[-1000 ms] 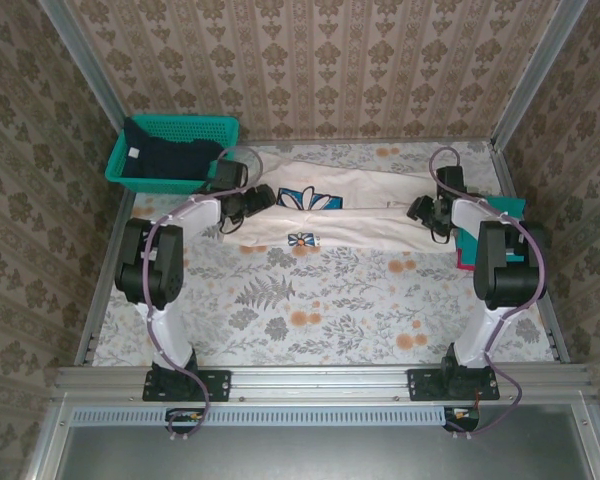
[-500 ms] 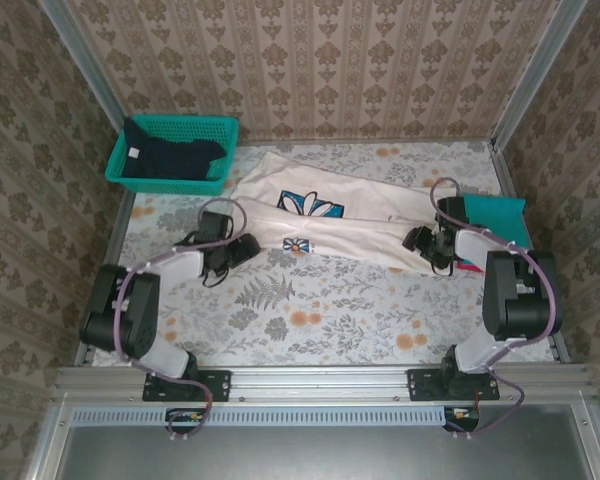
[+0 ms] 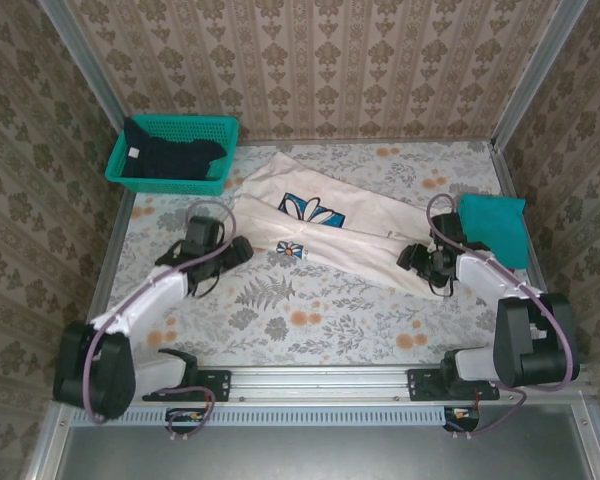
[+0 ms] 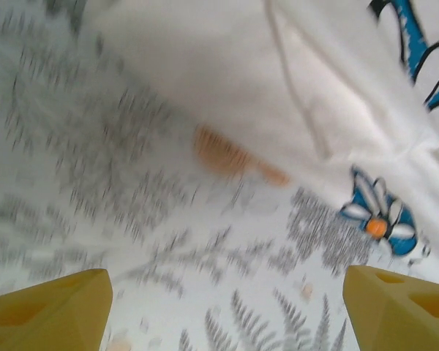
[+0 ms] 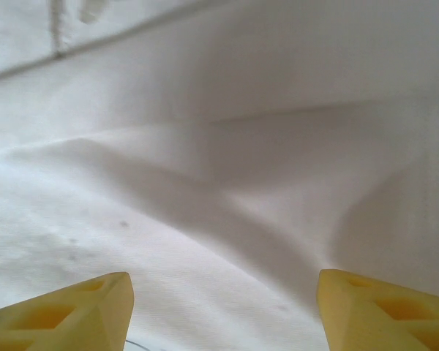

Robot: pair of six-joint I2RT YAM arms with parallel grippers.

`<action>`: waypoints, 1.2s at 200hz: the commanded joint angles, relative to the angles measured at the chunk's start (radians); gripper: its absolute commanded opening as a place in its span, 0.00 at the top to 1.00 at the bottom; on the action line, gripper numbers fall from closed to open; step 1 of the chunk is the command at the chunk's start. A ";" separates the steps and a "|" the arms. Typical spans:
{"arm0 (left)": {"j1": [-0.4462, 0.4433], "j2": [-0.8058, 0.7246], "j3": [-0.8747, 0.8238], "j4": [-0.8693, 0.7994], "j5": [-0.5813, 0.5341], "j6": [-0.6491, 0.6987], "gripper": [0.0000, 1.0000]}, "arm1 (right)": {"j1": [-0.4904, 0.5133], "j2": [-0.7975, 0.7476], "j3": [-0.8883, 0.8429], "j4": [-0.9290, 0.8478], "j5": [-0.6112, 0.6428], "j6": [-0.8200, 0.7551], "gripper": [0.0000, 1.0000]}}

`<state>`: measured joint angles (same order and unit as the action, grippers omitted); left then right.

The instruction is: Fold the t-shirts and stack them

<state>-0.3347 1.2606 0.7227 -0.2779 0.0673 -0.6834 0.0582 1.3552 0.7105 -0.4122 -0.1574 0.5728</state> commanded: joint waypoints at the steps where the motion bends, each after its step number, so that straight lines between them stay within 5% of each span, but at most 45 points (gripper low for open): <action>1: 0.023 0.171 0.163 0.080 0.049 0.143 0.16 | 0.080 0.057 0.102 0.029 0.016 0.020 0.31; 52: 0.051 0.551 0.394 0.175 0.154 0.150 0.17 | 0.224 0.245 0.213 0.129 0.001 0.095 0.31; 94: 0.068 0.577 0.274 0.202 0.159 0.105 0.17 | 0.241 0.280 0.210 0.126 0.014 0.096 0.30; 133: 0.047 0.428 -0.026 0.212 0.141 0.007 0.17 | 0.241 0.284 0.228 0.086 0.050 0.063 0.31; 195: -0.166 -0.054 -0.337 -0.017 0.007 -0.244 0.16 | 0.241 0.315 0.250 0.066 0.028 0.059 0.30; 240: -0.129 -0.344 -0.250 -0.121 -0.125 -0.070 0.12 | 0.241 0.288 0.234 0.089 0.019 0.055 0.31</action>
<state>-0.4969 0.9897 0.4053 -0.2836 0.0494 -0.8494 0.3012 1.6562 0.9401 -0.3168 -0.1356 0.6476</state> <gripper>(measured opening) 0.847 0.696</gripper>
